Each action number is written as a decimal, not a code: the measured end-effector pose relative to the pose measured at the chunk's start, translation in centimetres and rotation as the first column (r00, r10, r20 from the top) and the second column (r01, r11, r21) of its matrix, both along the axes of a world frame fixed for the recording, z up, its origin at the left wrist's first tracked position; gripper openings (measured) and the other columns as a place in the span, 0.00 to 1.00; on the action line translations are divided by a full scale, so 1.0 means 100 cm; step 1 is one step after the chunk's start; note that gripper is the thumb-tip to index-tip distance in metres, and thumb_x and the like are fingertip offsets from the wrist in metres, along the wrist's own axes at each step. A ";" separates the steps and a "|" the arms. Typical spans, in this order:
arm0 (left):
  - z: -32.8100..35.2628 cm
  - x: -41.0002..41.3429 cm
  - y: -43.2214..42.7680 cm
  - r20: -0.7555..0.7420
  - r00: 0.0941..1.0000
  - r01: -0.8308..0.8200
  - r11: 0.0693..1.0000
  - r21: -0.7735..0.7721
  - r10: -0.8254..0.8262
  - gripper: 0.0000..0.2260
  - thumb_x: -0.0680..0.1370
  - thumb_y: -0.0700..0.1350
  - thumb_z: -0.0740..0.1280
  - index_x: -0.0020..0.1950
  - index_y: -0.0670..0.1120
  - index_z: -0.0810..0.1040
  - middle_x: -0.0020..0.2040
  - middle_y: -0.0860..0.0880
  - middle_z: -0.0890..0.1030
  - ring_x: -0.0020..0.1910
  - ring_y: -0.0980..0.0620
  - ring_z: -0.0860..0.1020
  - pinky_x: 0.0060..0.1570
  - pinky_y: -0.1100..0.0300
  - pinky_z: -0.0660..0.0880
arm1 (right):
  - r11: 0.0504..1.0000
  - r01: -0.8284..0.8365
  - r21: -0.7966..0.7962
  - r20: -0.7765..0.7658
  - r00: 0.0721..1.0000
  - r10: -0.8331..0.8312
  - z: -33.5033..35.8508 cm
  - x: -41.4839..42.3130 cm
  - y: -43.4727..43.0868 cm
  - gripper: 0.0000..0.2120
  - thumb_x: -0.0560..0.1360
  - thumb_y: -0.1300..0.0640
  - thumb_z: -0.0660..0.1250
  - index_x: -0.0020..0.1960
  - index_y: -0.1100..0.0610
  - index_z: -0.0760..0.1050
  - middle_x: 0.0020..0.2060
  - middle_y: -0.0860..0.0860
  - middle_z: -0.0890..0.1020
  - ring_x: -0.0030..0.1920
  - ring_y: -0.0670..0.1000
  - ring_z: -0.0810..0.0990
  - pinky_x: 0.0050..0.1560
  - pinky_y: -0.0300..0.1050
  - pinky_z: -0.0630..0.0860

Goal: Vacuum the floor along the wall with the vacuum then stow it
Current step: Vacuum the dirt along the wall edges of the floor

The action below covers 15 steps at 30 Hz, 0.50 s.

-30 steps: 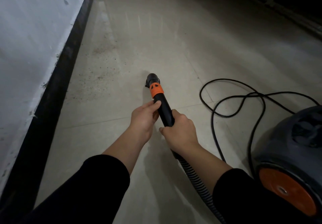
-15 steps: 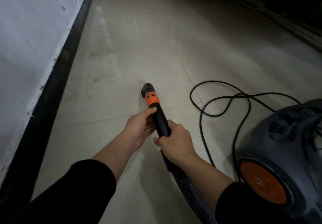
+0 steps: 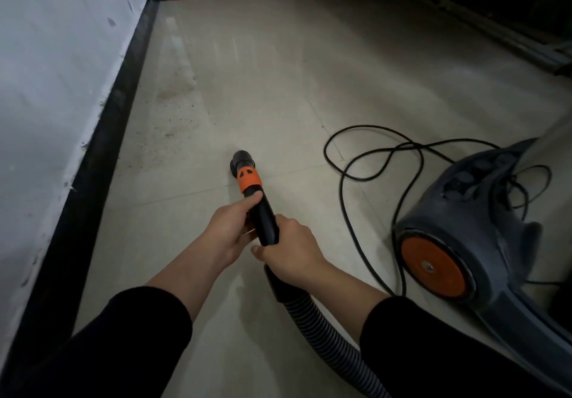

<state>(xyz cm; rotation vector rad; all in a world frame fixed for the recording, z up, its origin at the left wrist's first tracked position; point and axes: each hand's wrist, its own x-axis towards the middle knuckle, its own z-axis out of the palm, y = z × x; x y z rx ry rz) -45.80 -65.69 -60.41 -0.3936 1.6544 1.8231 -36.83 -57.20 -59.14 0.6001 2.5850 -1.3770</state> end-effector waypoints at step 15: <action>0.194 0.093 0.004 -0.158 0.985 -0.080 0.992 -0.095 0.064 0.07 0.80 0.45 0.65 0.50 0.42 0.77 0.47 0.41 0.81 0.46 0.46 0.81 0.42 0.51 0.78 | 0.976 -0.097 0.196 0.031 0.995 0.093 0.199 0.091 0.061 0.20 0.78 0.51 0.65 0.68 0.56 0.71 0.59 0.53 0.79 0.59 0.52 0.76 0.57 0.42 0.71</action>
